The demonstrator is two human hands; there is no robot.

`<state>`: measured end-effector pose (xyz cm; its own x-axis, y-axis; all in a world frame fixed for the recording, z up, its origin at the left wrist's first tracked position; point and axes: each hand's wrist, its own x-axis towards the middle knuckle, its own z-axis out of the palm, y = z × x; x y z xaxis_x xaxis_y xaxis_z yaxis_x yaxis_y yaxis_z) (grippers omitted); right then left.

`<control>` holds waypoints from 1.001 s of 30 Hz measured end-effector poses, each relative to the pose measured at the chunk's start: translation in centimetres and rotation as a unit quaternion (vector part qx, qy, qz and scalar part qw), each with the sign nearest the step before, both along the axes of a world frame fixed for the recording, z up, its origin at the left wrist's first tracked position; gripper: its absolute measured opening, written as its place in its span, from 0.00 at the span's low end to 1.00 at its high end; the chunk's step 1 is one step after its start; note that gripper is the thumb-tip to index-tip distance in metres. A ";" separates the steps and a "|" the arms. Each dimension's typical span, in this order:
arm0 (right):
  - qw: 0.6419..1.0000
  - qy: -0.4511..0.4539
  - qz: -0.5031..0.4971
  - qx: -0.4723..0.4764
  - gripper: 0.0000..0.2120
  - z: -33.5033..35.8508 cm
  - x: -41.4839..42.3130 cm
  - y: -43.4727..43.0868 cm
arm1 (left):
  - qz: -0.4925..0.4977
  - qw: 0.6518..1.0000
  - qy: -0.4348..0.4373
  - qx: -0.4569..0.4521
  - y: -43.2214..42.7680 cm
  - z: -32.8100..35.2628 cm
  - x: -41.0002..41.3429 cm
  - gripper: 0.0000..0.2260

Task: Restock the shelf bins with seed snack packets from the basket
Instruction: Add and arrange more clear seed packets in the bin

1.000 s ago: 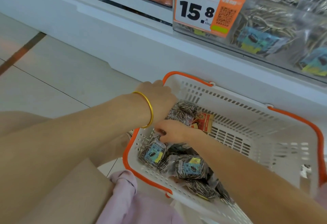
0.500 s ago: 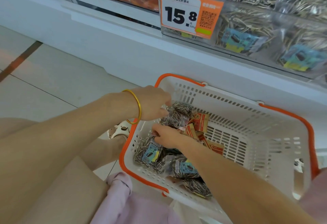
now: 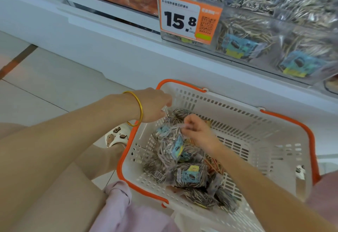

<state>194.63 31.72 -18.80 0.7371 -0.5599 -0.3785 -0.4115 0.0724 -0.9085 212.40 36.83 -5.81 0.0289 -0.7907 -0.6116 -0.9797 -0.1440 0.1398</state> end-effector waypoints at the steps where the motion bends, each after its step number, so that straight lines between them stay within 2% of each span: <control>1: 0.999 -0.026 -0.030 0.033 0.10 0.9 -1.0 -0.7 | -0.003 1.000 0.005 0.006 -0.2 -0.1 -0.2 0.20; 5: 0.972 -0.104 -0.147 0.151 0.11 4.5 -3.7 -3.3 | -0.002 0.995 0.086 0.048 -0.8 0.0 -2.1 0.35; 8: 0.941 -0.162 -0.196 0.221 0.15 7.0 -5.0 -4.6 | 0.000 0.991 0.136 -0.003 -1.4 -0.5 -4.2 0.41; 9: 0.933 -0.172 -0.205 0.240 0.17 7.7 -5.6 -4.8 | -0.001 0.989 0.142 -0.041 -1.8 -0.7 -5.0 0.39; 11: 0.924 -0.173 -0.225 0.257 0.17 9.0 -6.7 -5.0 | 0.006 0.983 0.149 -0.108 -2.9 -1.1 -5.9 0.28; 13: 0.925 -0.157 -0.253 0.237 0.16 10.1 -7.7 -5.3 | 0.039 0.976 0.185 -0.108 -4.1 -1.2 -6.2 0.21; 17: 0.922 -0.122 -0.311 0.195 0.09 11.1 -9.7 -5.9 | 0.157 0.948 0.273 -0.039 -5.3 -1.7 -6.2 0.26; 20: 0.892 -0.119 -0.369 0.234 0.12 11.0 -10.8 -5.8 | 0.295 0.877 0.380 -0.002 -5.7 -1.9 -7.1 0.21; 23: 0.861 -0.133 -0.399 0.287 0.18 10.8 -11.4 -5.5 | 0.401 0.764 0.505 0.019 -6.1 -1.5 -7.8 0.26; 25: 0.852 -0.133 -0.402 0.307 0.19 10.7 -11.4 -5.3 | 0.427 0.696 0.577 0.035 -6.0 -1.0 -8.1 0.20; 27: 0.840 -0.143 -0.401 0.336 0.18 10.4 -11.3 -5.0 | 0.424 0.657 0.619 0.075 -5.9 -0.5 -8.3 0.12; 29: 0.829 -0.167 -0.388 0.368 0.17 10.3 -11.2 -4.6 | 0.414 0.641 0.639 0.094 -5.6 0.1 -8.8 0.15; 30: 0.829 -0.181 -0.373 0.376 0.16 10.2 -11.2 -4.4 | 0.406 0.648 0.638 0.086 -5.6 0.3 -9.1 0.15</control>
